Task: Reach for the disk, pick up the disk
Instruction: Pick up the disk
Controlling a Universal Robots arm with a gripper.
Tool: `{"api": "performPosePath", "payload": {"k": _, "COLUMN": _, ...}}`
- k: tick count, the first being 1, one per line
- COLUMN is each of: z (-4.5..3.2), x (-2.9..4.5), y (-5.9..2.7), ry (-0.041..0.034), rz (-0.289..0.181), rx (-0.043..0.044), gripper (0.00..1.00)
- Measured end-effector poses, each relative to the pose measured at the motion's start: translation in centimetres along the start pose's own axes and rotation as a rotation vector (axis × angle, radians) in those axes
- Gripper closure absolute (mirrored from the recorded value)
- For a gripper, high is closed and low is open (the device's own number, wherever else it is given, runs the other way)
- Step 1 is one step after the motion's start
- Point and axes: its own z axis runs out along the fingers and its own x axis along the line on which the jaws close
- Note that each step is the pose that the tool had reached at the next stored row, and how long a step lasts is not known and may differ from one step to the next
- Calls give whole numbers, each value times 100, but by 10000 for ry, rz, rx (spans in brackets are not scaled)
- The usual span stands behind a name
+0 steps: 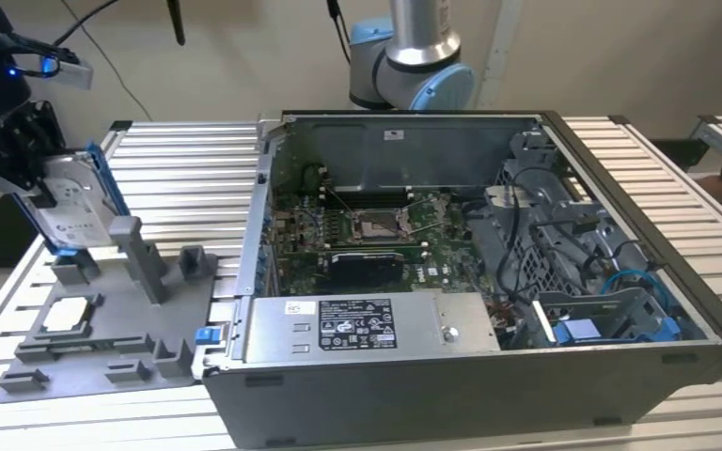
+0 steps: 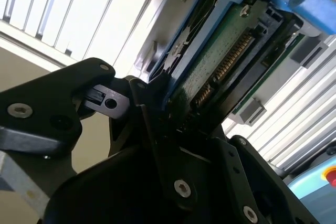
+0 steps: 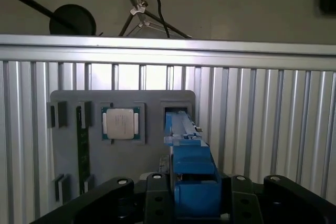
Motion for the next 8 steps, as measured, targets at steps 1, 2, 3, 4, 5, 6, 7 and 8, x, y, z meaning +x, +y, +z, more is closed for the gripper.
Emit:
{"api": "performPosePath", "payload": {"k": 1, "z": -9, "x": 0, "y": 0, "ry": 0, "rz": 0, "rx": 2, "gripper": 100}}
{"api": "performPosePath", "payload": {"k": 2, "z": -20, "x": 0, "y": 0, "ry": -1, "rz": 0, "rx": 2, "gripper": 100}}
{"api": "performPosePath", "payload": {"k": 3, "z": -32, "x": 0, "y": 0, "ry": 0, "rz": 0, "rx": 0, "gripper": 100}}
{"api": "performPosePath", "payload": {"k": 4, "z": -42, "x": 0, "y": 0, "ry": 0, "rz": 0, "rx": 3, "gripper": 100}}
{"api": "performPosePath", "payload": {"k": 5, "z": -54, "x": 0, "y": -1, "ry": -1, "rz": 0, "rx": 2, "gripper": 100}}
{"api": "performPosePath", "payload": {"k": 6, "z": -65, "x": -1, "y": 0, "ry": -1, "rz": 0, "rx": 1, "gripper": 100}}
{"api": "performPosePath", "payload": {"k": 7, "z": -78, "x": 0, "y": -1, "ry": -1, "rz": 0, "rx": 3, "gripper": 100}}
{"api": "performPosePath", "payload": {"k": 8, "z": -91, "x": -1, "y": -1, "ry": 0, "rz": 1, "rx": 1, "gripper": 100}}
